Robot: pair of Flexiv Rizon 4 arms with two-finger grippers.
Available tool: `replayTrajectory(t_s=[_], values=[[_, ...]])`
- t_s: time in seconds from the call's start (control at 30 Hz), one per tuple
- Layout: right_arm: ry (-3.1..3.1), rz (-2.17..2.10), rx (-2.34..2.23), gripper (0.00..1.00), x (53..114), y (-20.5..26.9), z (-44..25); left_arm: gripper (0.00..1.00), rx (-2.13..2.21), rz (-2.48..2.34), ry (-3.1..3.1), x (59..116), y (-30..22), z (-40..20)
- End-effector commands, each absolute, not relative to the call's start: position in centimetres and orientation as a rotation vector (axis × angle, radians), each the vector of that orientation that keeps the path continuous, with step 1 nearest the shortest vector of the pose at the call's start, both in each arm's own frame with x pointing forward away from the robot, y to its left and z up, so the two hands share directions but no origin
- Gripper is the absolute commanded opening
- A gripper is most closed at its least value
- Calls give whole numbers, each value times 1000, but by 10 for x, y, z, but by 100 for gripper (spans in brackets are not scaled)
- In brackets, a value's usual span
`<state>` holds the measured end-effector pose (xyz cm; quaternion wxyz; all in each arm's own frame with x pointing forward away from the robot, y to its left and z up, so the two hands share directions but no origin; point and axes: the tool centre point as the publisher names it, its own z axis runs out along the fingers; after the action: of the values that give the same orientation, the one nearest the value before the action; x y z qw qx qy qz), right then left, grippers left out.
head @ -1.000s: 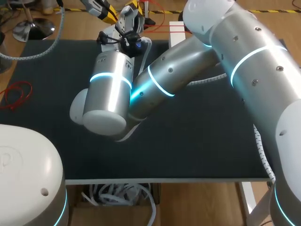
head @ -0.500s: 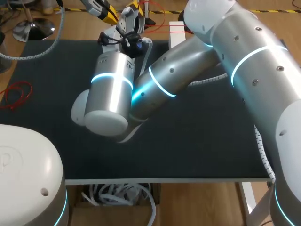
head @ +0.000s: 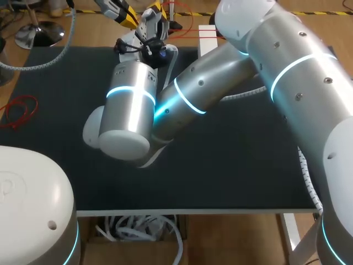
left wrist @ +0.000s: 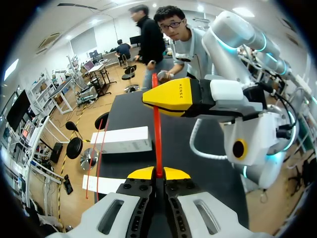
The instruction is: Grab the tape and strap the tape.
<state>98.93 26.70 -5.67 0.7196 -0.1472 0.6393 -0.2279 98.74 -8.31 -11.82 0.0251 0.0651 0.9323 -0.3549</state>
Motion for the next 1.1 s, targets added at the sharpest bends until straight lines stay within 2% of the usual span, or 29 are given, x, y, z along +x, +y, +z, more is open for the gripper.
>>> replayTrajectory(t_s=[0.03, 1.1], values=[[1417, -506, -328, 0, 989, 270, -55, 0, 201, -1093, 2889, 988, -83, -117], [1421, -501, -318, 0, 990, 264, -51, 0, 201, -1093, 2889, 988, -83, -117]])
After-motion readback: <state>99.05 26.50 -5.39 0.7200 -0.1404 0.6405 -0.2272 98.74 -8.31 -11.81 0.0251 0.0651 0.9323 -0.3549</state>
